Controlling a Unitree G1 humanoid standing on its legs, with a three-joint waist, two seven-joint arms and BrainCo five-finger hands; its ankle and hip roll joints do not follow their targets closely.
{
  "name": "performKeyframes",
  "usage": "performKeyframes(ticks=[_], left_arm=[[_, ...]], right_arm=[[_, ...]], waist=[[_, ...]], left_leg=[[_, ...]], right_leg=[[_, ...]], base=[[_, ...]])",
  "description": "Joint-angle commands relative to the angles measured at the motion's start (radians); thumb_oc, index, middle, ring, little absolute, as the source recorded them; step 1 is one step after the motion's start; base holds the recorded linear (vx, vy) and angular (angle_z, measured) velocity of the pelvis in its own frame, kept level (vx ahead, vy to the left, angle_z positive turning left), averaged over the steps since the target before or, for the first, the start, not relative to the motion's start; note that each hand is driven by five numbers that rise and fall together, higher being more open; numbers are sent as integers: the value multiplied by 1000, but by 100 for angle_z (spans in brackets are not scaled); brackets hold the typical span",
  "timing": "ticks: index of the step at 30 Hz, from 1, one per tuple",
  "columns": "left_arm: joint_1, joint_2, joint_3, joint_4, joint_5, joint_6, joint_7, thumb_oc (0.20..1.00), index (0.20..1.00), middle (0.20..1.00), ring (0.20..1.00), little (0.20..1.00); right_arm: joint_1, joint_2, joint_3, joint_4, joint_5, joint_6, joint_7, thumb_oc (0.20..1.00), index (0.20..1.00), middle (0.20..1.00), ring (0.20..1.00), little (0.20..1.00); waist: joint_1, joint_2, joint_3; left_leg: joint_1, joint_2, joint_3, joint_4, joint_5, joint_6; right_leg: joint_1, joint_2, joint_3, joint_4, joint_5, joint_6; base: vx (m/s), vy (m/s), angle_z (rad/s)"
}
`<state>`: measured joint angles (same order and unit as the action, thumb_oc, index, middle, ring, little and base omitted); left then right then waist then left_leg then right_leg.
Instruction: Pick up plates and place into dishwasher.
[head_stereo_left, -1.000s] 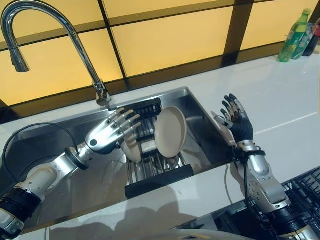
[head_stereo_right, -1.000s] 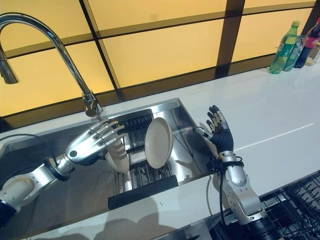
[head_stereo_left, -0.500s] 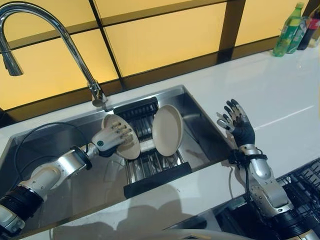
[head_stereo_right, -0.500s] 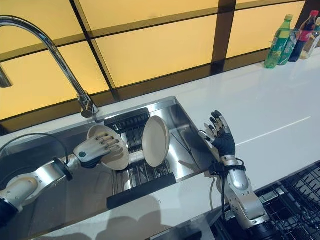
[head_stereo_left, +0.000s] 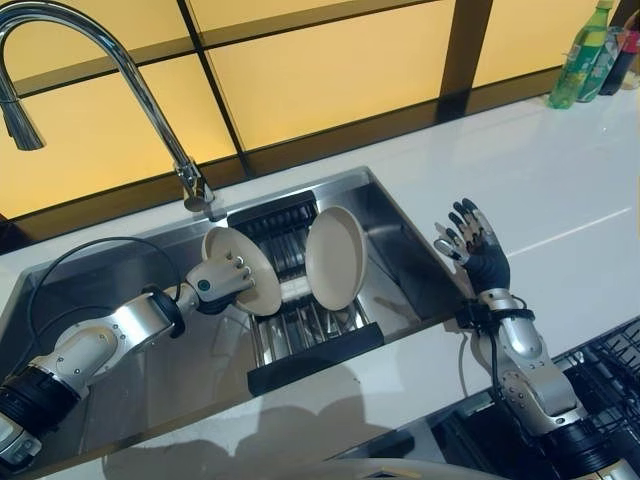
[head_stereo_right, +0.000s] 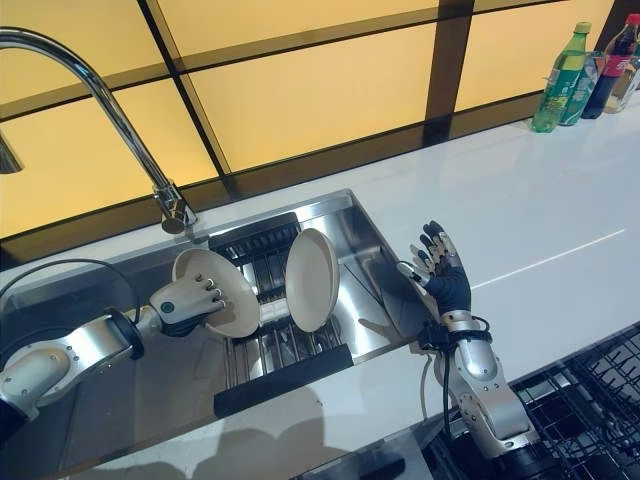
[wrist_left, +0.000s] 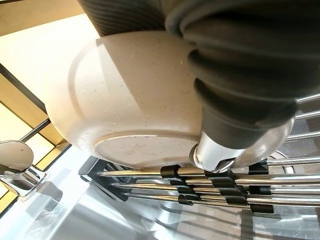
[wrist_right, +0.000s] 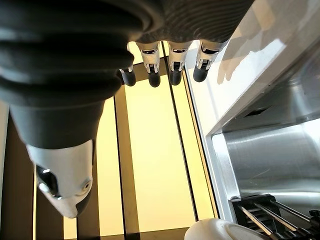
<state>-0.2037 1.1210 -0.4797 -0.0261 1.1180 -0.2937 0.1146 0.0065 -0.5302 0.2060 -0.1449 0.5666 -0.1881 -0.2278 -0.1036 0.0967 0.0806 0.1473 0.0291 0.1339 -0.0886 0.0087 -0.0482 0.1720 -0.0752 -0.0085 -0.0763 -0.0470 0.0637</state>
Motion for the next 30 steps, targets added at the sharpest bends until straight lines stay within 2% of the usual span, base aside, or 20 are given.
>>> performKeyframes(ticks=[1,5,7,10,13,16,21,25,30], left_arm=[[-43,63,81,44,-17,29,35,200,200,200,200,200],[-49,97,127,25,-18,17,51,200,200,200,200,200],[-40,113,161,-5,-39,-18,26,200,200,200,200,200],[-23,141,221,-52,-44,-35,11,200,200,200,200,200],[-18,157,252,-84,-44,-10,5,200,200,200,200,200],[-11,167,304,-118,-30,45,14,200,200,200,200,200],[43,148,415,-171,-8,61,71,200,200,200,200,200],[68,135,453,-196,-8,53,108,200,200,200,200,200],[67,128,472,-221,-151,15,198,200,200,200,200,200]], right_arm=[[-31,-40,-4,-54,24,-28,-4,1000,1000,1000,1000,1000],[-34,-48,-9,-57,31,-27,-10,1000,1000,1000,1000,1000],[-31,-49,-17,-62,32,-25,-9,1000,1000,1000,1000,1000],[-30,-58,-37,-71,43,-16,-2,1000,1000,1000,1000,1000],[-31,-64,-39,-79,49,-15,-7,1000,1000,1000,1000,1000],[-29,-70,-51,-86,56,-13,-8,1000,1000,1000,1000,1000],[-22,-66,-78,-97,49,-16,-7,1000,1000,1000,1000,1000],[-27,-71,-87,-107,39,-20,-9,1000,1000,1000,1000,1000],[-77,-127,-100,-168,21,-62,-10,1000,1000,1000,1000,1000]], waist=[[23,-41,-50],[34,-41,-53],[40,-41,-56],[50,-40,-61],[54,-41,-64],[63,-44,-69],[83,-50,-74],[91,-55,-78],[104,-61,-78]], left_leg=[[-10,-42,-2,11,-83,49],[-15,-40,-6,10,-81,47],[-16,-39,-7,10,-81,45],[-20,-38,-13,10,-79,43],[-24,-38,-18,10,-78,42],[-29,-37,-21,11,-76,40],[-36,-34,-32,11,-74,35],[-40,-33,-37,10,-73,32],[-44,-30,-45,11,-74,29]], right_leg=[[-84,-35,-13,26,36,88],[-84,-36,-24,23,38,86],[-83,-37,-29,21,38,85],[-82,-37,-38,18,38,84],[-83,-38,-45,17,37,83],[-82,-37,-53,15,36,80],[-81,-36,-70,11,34,75],[-80,-36,-80,8,34,73],[-81,-33,-85,8,33,70]], base=[[0,0,0],[-26,-9,1],[0,0,0],[-23,-8,3],[-32,-13,10],[-38,-13,5],[-48,-8,4],[-46,-10,7],[-58,-9,1]])
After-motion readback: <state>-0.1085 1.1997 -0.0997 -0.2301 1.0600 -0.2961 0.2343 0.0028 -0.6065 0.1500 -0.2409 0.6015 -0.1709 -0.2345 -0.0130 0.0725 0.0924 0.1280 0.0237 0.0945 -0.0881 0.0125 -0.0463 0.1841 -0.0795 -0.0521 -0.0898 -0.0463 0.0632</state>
